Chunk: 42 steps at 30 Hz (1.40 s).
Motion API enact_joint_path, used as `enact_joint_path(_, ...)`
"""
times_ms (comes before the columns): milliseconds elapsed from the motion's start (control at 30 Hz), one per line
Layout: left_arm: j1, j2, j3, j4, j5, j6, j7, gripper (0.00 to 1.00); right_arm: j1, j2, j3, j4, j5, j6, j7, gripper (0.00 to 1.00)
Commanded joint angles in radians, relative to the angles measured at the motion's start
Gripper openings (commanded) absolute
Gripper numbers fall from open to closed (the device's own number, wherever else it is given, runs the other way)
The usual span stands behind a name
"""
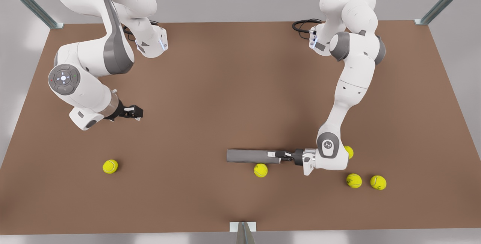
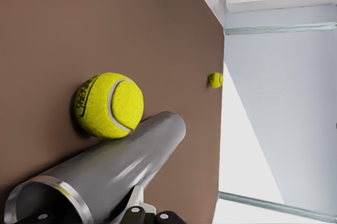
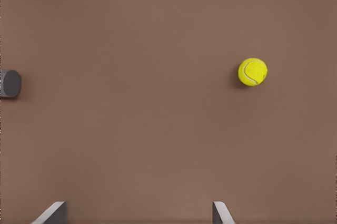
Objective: Put the tennis tube upright
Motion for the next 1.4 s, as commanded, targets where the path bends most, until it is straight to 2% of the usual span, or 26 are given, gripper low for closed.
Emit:
enact_joint_path(0,0.000,-0.002,0.002,0.001,0.059,0.001,-0.002,0.33,-0.001,-0.001,0.000,0.000,0.000,0.000,0.000,1.00)
enact_joint_path(100,0.000,-0.013,0.005,0.001,0.059,-0.023,-0.002,0.25,-0.001,-0.001,0.000,0.000,0.000,0.000,0.000,1.00)
enact_joint_path(200,0.000,-0.034,0.030,0.001,0.059,-0.034,-0.022,0.23,-0.001,-0.001,0.000,0.000,-0.002,0.000,0.000,1.00)
enact_joint_path(700,0.000,-0.083,0.076,-0.001,0.060,-0.152,-0.065,0.21,0.012,0.008,-0.001,0.000,-0.002,0.000,0.002,1.00)
enact_joint_path(767,-0.001,-0.097,0.079,-0.001,0.133,-0.158,-0.071,0.21,0.012,0.008,-0.001,0.000,-0.003,0.000,0.003,1.00)
enact_joint_path(1000,0.000,-0.144,0.080,-0.007,0.133,-0.160,-0.117,0.21,0.012,0.008,-0.001,0.000,-0.002,0.000,0.003,1.00)
enact_joint_path(1067,0.000,-0.177,0.080,-0.010,0.209,-0.160,-0.178,0.21,0.012,0.008,-0.001,0.000,-0.002,0.000,0.003,1.00)
enact_joint_path(1367,0.002,-0.244,0.116,-0.008,0.292,-0.218,-0.204,0.21,0.011,0.008,-0.001,0.000,-0.003,0.000,0.002,1.00)
